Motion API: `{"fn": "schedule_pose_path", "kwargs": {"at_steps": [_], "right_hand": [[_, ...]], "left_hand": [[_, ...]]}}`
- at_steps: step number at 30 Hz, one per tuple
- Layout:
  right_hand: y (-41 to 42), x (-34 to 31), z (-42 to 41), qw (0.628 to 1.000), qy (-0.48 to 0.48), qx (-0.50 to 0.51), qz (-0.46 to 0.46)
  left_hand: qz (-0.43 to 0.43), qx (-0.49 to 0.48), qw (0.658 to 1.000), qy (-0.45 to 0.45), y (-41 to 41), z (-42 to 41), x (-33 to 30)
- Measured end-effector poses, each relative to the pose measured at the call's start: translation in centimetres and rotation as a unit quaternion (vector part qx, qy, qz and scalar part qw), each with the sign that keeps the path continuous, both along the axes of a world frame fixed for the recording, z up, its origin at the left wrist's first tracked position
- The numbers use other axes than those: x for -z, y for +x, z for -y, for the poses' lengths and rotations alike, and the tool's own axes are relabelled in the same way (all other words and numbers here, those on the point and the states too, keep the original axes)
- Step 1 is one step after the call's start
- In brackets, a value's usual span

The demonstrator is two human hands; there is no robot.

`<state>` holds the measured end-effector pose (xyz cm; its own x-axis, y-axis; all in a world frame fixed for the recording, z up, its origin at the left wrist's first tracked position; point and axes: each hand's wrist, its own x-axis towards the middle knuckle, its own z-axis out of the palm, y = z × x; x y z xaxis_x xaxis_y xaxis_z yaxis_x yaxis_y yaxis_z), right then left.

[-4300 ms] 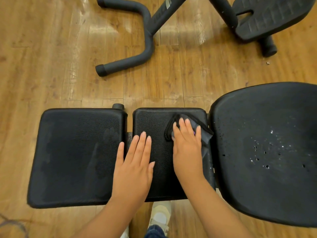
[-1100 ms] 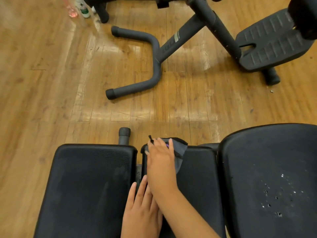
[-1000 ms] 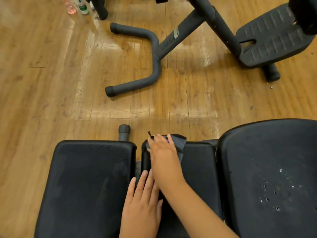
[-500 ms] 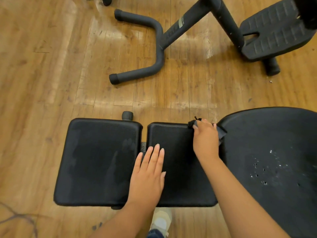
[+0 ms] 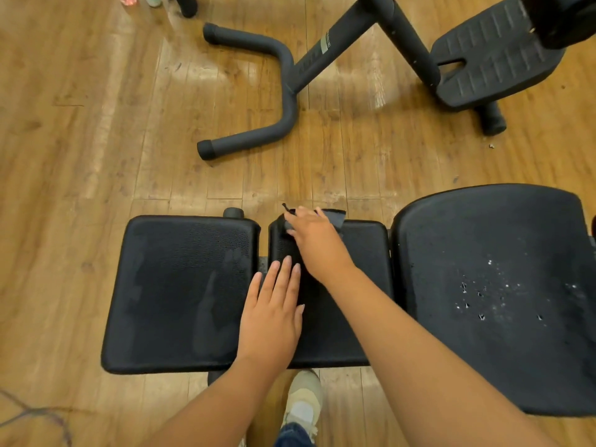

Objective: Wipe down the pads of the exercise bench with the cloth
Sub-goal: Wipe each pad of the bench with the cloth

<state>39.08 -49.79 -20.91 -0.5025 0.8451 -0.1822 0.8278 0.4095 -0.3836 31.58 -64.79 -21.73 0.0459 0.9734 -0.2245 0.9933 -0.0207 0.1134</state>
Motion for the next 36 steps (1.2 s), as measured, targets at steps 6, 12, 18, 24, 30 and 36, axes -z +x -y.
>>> {"fn": "schedule_pose_path", "kwargs": {"at_steps": [6,12,18,24,30,36], "right_hand": [[8.7,-0.2,0.1,0.997,-0.003,0.079,-0.008],[10.8,0.0,1.5,0.985,-0.035,0.162,-0.041],[12.4,0.0,8.4,0.985,-0.022,0.172,0.016],[10.7,2.1,16.0,0.954,0.063,0.292,-0.014],[3.8,2.7,21.6,0.953,0.091,0.288,-0.019],[0.6,2.4,23.8,0.951,0.081,0.290,-0.075]], "left_hand": [[-0.012,-0.001,1.000,-0.003,0.0,0.0,0.0],[-0.012,0.002,1.000,-0.001,-0.1,0.1,0.1],[-0.017,0.001,1.000,0.002,0.0,0.2,0.1],[-0.032,0.003,0.999,0.010,0.1,0.2,0.1],[-0.036,0.005,0.999,0.019,0.0,0.3,0.2],[-0.046,0.016,0.998,0.029,-0.3,0.3,0.4]]}}
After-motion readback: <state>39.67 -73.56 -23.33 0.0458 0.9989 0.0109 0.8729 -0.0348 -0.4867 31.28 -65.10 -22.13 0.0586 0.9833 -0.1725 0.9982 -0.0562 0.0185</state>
